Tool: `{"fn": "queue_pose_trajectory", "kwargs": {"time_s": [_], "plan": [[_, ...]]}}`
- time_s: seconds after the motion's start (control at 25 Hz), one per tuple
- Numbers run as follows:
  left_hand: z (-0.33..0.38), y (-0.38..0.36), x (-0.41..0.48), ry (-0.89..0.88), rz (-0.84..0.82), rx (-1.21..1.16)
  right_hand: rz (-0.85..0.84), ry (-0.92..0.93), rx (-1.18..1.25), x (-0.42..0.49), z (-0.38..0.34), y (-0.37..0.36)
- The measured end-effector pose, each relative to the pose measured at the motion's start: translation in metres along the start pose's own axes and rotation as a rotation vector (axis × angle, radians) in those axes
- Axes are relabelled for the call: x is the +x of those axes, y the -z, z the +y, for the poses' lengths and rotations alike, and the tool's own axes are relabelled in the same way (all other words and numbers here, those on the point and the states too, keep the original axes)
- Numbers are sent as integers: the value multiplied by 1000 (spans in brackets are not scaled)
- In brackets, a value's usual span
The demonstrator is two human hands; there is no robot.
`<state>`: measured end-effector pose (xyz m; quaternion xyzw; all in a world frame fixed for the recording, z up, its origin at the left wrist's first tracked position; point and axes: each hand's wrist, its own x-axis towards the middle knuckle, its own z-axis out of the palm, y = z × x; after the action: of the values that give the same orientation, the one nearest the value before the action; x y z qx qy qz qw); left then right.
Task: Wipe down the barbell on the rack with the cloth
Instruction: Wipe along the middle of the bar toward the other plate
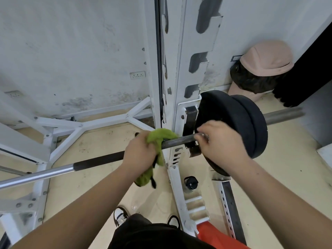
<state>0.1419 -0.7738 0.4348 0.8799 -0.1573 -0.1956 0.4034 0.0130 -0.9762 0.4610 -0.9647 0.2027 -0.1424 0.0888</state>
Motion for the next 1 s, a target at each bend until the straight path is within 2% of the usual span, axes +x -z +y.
{"fn": "queue_pose_trajectory", "kwargs": {"time_s": [0.04, 0.08, 0.12, 0.2, 0.28, 0.32, 0.36, 0.52, 0.68, 0.8, 0.92, 1.0], "plan": [[5, -5, 4, 93, 74, -213, 138, 45, -2, 4, 6, 13], [11, -15, 6, 104, 135, -291, 237, 67, -30, 8, 14, 22], [15, -28, 5, 26, 149, -252, 272, 53, -74, 12, 23, 29], [16, -59, -4, -261, 36, 1, 186, -90, -131, 16, 43, 32], [6, -81, -6, -598, -109, 434, 104, -221, -66, 14, 56, 24], [-1, -87, 1, -702, -131, 591, 126, -238, -26, 12, 60, 20], [-3, -89, 7, -744, -129, 651, 166, -246, 2, 12, 62, 17], [43, -99, 18, -652, -200, 745, 275, -298, 12, 19, 60, 13], [86, -119, 31, -725, -215, 869, 277, -300, 12, 25, 59, 6], [79, -103, 28, -727, -278, 932, 270, -308, 14, 30, 59, 8], [48, -62, 33, -553, -387, 933, 265, -317, 27, 30, 59, 7], [36, -47, 34, -520, -416, 976, 292, -310, 27, 28, 59, 5]]}}
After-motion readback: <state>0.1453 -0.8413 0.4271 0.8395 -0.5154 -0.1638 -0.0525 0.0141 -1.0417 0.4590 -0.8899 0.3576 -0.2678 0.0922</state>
